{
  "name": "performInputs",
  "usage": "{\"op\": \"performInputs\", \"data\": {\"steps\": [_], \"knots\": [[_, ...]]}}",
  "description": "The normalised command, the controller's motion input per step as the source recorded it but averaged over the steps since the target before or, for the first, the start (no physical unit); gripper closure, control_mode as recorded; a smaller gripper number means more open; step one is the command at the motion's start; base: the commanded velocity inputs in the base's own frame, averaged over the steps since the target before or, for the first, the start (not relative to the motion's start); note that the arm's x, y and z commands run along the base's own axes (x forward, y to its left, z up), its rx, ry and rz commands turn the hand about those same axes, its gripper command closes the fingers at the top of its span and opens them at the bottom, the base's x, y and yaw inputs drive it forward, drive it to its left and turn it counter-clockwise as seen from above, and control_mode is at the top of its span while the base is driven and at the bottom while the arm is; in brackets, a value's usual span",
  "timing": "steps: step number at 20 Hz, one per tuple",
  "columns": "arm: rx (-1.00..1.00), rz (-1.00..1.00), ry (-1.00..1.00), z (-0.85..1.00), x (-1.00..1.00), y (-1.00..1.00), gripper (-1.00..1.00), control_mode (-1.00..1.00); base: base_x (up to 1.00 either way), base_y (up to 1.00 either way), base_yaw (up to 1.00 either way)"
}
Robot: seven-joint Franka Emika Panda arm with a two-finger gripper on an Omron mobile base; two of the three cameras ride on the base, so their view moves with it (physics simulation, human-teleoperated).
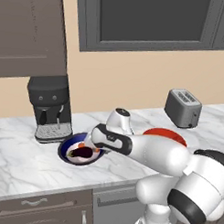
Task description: Place the bowl containing the carrot and eggplant in the microwave. Close the microwave door and press the start button to microwave the meal.
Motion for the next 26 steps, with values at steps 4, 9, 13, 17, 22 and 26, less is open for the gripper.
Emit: {"op": "performInputs", "data": {"steps": [4, 9, 13, 17, 22, 26], "knots": [[0.00, 0.00, 0.00, 0.13, 0.00, -0.08, 1.00, -1.00, 0.00, 0.00, 0.00], [0.00, -0.02, 0.00, 0.28, 0.00, -0.31, 1.00, -1.00, 0.00, 0.00, 0.00], [0.02, -0.01, -0.01, 0.14, 0.00, -0.39, 1.00, -1.00, 0.00, 0.00, 0.00], [0.11, -0.01, -0.10, 0.01, 0.00, -0.43, 1.00, -1.00, 0.00, 0.00, 0.00], [0.45, -0.01, -0.15, 0.12, 0.00, -0.77, 1.00, -1.00, 0.00, 0.00, 0.00], [0.50, 0.00, -0.05, 0.49, -0.04, -0.88, 1.00, -1.00, 0.00, 0.00, 0.00]]}}
